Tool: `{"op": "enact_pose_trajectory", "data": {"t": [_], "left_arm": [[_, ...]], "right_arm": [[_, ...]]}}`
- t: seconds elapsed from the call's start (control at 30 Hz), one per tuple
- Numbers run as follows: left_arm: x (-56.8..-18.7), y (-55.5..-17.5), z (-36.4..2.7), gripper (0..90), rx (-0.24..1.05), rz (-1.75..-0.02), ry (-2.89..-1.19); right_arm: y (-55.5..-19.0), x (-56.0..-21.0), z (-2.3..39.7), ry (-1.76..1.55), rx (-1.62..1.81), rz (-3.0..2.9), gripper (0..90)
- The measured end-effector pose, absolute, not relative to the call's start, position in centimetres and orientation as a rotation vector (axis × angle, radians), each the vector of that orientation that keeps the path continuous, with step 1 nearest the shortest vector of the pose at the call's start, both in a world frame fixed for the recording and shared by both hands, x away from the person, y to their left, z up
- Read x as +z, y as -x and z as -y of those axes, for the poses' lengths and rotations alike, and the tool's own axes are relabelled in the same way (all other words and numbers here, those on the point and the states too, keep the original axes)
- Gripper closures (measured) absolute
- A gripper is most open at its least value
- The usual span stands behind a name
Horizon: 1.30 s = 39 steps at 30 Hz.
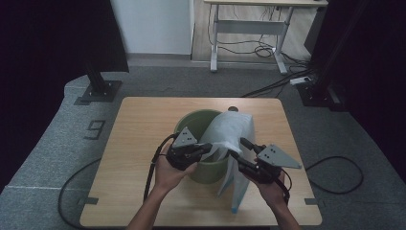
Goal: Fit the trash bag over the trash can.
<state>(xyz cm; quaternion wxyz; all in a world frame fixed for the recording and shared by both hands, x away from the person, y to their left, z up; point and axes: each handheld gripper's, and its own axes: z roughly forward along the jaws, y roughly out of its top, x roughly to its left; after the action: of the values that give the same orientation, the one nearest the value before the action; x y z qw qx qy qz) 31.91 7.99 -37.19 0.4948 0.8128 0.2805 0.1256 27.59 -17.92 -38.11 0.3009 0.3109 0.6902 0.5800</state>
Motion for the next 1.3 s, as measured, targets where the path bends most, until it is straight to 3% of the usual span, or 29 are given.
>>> {"op": "enact_pose_trajectory", "data": {"t": [0.1, 0.33, 0.93, 1.03, 1.3], "left_arm": [[-37.2, -32.0, -8.1, 90.0, 0.304, -0.693, -1.963], [-37.4, -32.0, -8.5, 90.0, 0.314, -0.722, -1.95], [-37.5, -32.1, -9.2, 89.9, 0.31, -0.748, -1.942], [-37.6, -32.1, -9.2, 89.9, 0.31, -0.75, -1.942], [-37.6, -32.1, -9.1, 89.9, 0.309, -0.743, -1.946]], "right_arm": [[-26.3, -39.0, 18.5, -0.874, 1.549, -1.815, 38.0], [-23.8, -41.6, 19.7, -0.938, 1.584, -1.838, 32.0], [-24.8, -46.7, 16.8, -1.08, 1.483, -1.903, 27.7], [-25.1, -47.3, 16.7, -1.095, 1.463, -1.907, 33.9], [-25.7, -47.7, 17.1, -1.057, 1.471, -1.939, 76.0]]}}
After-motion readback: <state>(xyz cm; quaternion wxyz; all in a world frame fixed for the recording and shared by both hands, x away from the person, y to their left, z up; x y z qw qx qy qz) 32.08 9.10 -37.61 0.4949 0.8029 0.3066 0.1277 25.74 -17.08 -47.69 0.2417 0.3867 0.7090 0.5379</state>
